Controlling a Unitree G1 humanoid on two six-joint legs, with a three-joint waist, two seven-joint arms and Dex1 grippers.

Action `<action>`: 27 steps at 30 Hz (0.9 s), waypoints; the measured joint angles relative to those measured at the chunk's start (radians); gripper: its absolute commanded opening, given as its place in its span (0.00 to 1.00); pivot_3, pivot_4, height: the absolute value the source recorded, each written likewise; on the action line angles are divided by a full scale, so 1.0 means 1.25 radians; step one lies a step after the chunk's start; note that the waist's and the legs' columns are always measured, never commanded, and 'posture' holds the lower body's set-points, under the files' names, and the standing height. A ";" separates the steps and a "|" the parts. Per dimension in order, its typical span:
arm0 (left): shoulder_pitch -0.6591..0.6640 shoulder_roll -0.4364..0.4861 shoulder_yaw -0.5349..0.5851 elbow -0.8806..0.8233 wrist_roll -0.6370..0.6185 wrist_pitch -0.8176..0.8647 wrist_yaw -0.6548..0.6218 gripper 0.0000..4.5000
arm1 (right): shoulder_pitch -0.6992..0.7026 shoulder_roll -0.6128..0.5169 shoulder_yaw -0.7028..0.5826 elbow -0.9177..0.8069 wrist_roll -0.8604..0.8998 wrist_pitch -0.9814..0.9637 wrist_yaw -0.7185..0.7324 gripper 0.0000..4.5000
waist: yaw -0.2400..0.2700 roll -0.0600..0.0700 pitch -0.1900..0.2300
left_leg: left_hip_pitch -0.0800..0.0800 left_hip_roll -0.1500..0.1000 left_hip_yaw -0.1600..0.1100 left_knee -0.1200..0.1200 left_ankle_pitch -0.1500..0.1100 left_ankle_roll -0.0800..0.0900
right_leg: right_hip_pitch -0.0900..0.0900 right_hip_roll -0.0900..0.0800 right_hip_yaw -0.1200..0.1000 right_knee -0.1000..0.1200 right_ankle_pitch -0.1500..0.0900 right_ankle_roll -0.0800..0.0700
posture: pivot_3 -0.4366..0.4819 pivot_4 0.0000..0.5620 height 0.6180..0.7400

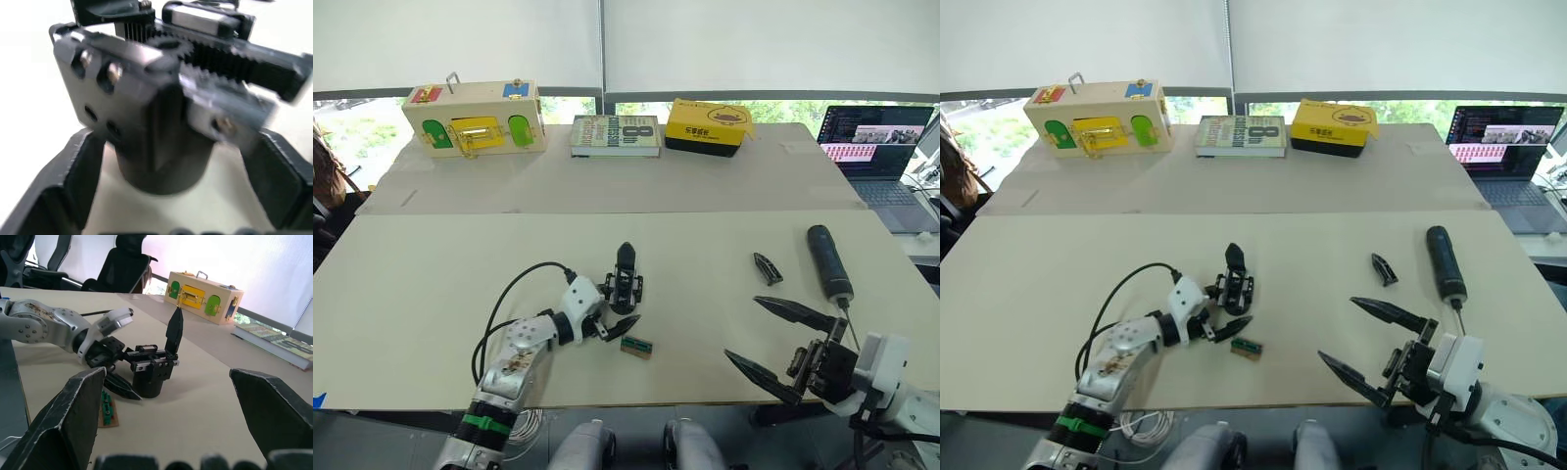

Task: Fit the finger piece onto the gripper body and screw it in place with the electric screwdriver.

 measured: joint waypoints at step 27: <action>-0.169 0.289 0.241 -0.039 -0.375 0.221 -0.341 0.98 | 0.174 0.001 -0.219 0.001 0.051 0.166 -0.174 1.00 | -0.013 0.000 0.002 | -0.001 0.001 0.000 -0.001 -0.001 -0.001 | -0.002 -0.001 0.001 0.000 -0.001 0.000 | 0.48 0.27 1.00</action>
